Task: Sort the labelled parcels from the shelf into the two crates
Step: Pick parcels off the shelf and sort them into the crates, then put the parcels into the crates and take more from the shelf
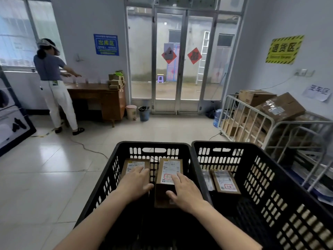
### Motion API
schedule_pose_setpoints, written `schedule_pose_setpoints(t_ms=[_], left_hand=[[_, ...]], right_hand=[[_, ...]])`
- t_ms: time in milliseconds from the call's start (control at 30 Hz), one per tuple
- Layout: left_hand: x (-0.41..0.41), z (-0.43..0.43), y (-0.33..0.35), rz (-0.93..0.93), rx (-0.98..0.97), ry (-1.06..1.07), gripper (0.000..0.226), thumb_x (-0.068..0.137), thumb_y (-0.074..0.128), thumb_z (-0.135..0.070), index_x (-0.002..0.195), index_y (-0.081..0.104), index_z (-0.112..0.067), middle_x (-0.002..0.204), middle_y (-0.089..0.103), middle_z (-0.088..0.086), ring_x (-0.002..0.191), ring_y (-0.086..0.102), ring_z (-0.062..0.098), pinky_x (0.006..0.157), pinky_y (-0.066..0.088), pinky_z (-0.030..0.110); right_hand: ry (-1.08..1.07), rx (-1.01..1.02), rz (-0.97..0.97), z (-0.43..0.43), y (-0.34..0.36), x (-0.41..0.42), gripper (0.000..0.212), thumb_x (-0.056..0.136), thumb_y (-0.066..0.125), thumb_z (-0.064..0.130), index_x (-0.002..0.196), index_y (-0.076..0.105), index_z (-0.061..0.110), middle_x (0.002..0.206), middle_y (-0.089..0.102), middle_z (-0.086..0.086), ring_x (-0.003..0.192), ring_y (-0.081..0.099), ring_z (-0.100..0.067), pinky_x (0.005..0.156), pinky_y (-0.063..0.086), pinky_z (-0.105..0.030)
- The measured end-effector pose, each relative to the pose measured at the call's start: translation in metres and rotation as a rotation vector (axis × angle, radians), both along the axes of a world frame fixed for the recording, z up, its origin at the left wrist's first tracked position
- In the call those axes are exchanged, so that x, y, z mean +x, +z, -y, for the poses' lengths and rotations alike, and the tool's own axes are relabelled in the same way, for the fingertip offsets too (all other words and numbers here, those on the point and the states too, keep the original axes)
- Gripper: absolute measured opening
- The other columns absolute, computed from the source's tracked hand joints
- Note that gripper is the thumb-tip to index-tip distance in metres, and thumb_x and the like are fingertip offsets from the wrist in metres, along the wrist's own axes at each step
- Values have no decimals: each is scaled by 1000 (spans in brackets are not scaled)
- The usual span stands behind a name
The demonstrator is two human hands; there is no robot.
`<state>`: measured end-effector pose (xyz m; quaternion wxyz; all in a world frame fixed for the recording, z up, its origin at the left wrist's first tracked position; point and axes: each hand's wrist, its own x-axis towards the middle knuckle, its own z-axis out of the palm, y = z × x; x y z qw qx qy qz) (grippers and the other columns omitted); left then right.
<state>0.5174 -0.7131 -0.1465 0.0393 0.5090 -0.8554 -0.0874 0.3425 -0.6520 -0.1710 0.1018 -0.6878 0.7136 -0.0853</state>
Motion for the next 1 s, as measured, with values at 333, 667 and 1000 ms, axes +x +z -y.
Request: schedule_pose_setpoints(t_ms=[333,667,1000], left_hand=[[-19,-64,17,-42,-61,-265,64,91,48,-44,144,28,-15,152,27,5,142,19,20,114,20,33],[-86,-161,25,-81,-81,-637,65,90,48,-46,144,29,-15,151,29,7,142,19,22,115,22,33],[-163,-288,39,-68,-117,-945,60,90,49,-44,142,32,-18,144,38,3,136,30,21,110,30,31]], right_hand=[[-243,-49,-69,-105,25,-3,66,95,40,46,150,16,17,157,16,-9,145,14,-24,119,15,-38],[-596,-45,-88,-264,40,-24,66,96,41,44,150,16,16,157,15,-10,144,17,-25,115,18,-37],[-1032,-17,-99,-442,54,-56,69,94,47,43,150,14,20,158,11,-9,145,14,-26,117,18,-38]])
